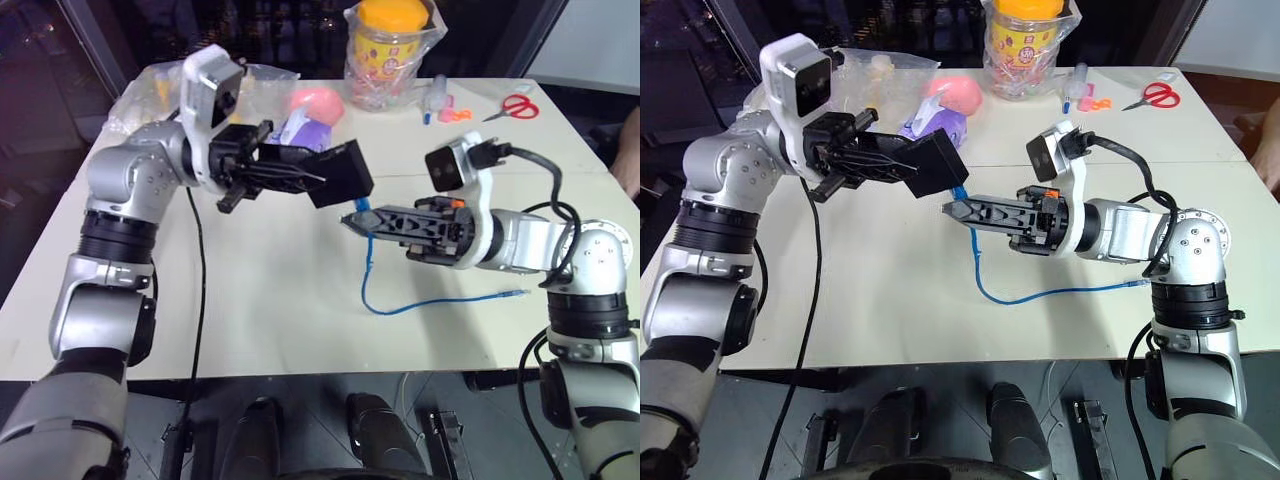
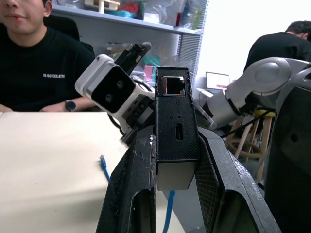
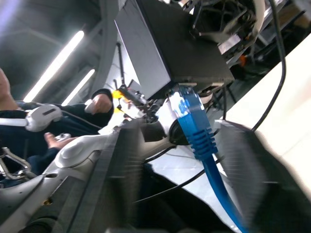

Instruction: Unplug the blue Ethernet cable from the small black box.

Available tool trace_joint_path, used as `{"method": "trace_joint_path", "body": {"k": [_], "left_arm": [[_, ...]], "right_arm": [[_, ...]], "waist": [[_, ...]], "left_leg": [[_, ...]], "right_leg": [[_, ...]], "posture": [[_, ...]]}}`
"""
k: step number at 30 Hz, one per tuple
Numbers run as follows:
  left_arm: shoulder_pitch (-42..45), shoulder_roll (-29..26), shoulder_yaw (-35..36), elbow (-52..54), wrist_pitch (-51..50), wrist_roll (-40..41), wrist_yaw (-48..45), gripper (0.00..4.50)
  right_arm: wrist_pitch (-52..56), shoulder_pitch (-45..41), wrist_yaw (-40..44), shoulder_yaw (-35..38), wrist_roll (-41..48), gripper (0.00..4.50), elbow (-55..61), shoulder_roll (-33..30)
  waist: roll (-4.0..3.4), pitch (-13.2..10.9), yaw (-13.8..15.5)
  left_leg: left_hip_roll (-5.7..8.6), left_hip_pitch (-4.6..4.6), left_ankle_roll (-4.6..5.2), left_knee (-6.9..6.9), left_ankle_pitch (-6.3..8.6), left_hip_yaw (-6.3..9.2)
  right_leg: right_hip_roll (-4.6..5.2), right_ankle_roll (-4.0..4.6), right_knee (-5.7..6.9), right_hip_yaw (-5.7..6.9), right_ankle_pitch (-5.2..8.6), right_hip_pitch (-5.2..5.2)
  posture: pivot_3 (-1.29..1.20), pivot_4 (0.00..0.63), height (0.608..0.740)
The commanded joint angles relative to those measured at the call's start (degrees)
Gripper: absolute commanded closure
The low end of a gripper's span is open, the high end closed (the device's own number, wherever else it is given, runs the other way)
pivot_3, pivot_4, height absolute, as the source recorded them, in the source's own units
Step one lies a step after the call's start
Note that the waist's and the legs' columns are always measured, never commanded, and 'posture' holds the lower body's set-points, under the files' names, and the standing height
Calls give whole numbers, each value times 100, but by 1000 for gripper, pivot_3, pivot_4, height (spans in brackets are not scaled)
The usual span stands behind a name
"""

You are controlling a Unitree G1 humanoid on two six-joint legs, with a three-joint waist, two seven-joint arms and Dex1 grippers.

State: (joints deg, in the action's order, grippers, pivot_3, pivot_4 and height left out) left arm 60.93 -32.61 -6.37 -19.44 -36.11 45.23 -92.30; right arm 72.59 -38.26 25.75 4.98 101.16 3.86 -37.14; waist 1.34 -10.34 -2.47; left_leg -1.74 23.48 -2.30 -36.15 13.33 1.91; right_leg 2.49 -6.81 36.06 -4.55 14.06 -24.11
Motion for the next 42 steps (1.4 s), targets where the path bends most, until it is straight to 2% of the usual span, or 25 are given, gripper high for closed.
{"method": "trace_joint_path", "body": {"k": [1, 6, 9, 11, 15, 17, 19, 22, 24, 30, 32, 42], "left_arm": [[-88, -35, 275, 170, -72, -105, 176, 3730], [-586, 72, 809, 379, -425, 48, 1142, 3730], [-1021, 344, 1190, 592, -465, 67, 1998, 3730], [-1230, 575, 1494, 687, -528, 148, 2602, 3730], [-1583, 990, 1848, 983, -464, 184, 3542, 3730], [-1698, 1460, 2068, 1133, -243, 157, 4358, 3730], [-1827, 1724, 2156, 1417, -405, 369, 4699, 3730], [-1995, 1720, 2153, 1854, -1213, 1141, 4496, 3730], [-2001, 1620, 2191, 1848, -1448, 1384, 4359, 3730], [-1975, 1228, 2169, 1693, -1779, 1678, 3928, 3730], [-1945, 1081, 2117, 1688, -1860, 1691, 3758, 3730], [-1903, 958, 2181, 1656, -1962, 1759, 3710, 3730]], "right_arm": [[-359, 185, 308, 323, -1041, 390, 478, -481], [-2070, 856, 691, 271, -3842, 390, 1345, -1348], [-2800, 1216, 411, 385, -4914, 390, 1707, -1459], [-2987, 1407, 265, 541, -5170, 390, 1918, -1362], [-2943, 1610, -21, 819, -5064, 390, 2493, -1072], [-2967, 1444, -430, 753, -5153, 390, 2828, -786], [-2907, 1305, -726, 736, -4995, 390, 2960, -453], [-2589, 1165, -873, 947, -3549, 390, 2597, 254], [-2387, 1060, -611, 1016, -2992, 390, 2129, 408], [-2258, 413, 409, 757, -3137, 390, 417, 578], [-2162, 97, 708, 853, -2856, 390, -76, 773], [-1685, 24, 957, 759, -2820, 390, 101, 971]], "waist": [[0, 0, 13], [1, 0, 16], [1, 1, -1], [3, 1, 12], [3, 1, 9], [4, 2, 30], [6, 3, 46], [16, 9, 16], [15, 9, 11], [14, 9, 2], [14, 9, -5], [13, 8, 7]], "left_leg": [[0, 0, 0, 0, 0, 0], [1, 0, 0, -1, 0, -2], [1, -2, 0, 0, 0, -2], [1, -2, 0, 0, 0, -2], [1, -2, 0, -2, 0, -2], [1, -2, -1, -4, -1, -1], [2, -5, -1, -9, -1, -1], [3, -9, -2, -7, -1, 0], [2, -10, -2, -6, -1, 1], [3, -31, -1, -9, -1, -1], [3, -34, -1, -8, -1, -1], [3, -22, -1, -3, 0, 7]], "right_leg": [[0, 0, -1, 0, 0, 0], [2, -3, -4, 0, 2, 0], [0, -4, -3, -2, 2, 0], [1, -4, -1, -3, 2, 0], [1, -4, 0, -5, 1, 0], [1, -3, 1, -5, 1, 2], [4, -3, 0, -5, 0, 8], [4, -3, -2, -5, 0, 14], [3, -3, -1, -4, 0, 15], [2, 6, -5, -3, 5, 40], [0, 12, -7, -4, 9, 43], [5, -2, -8, 6, 2, 37]], "posture": [[0, 150, 740], [0, 150, 740], [0, 150, 740], [0, 150, 740], [0, 150, 740], [0, 150, 740], [0, 150, 740], [0, 150, 740], [0, 150, 740], [0, 150, 740], [0, 150, 740], [0, 150, 740]]}}
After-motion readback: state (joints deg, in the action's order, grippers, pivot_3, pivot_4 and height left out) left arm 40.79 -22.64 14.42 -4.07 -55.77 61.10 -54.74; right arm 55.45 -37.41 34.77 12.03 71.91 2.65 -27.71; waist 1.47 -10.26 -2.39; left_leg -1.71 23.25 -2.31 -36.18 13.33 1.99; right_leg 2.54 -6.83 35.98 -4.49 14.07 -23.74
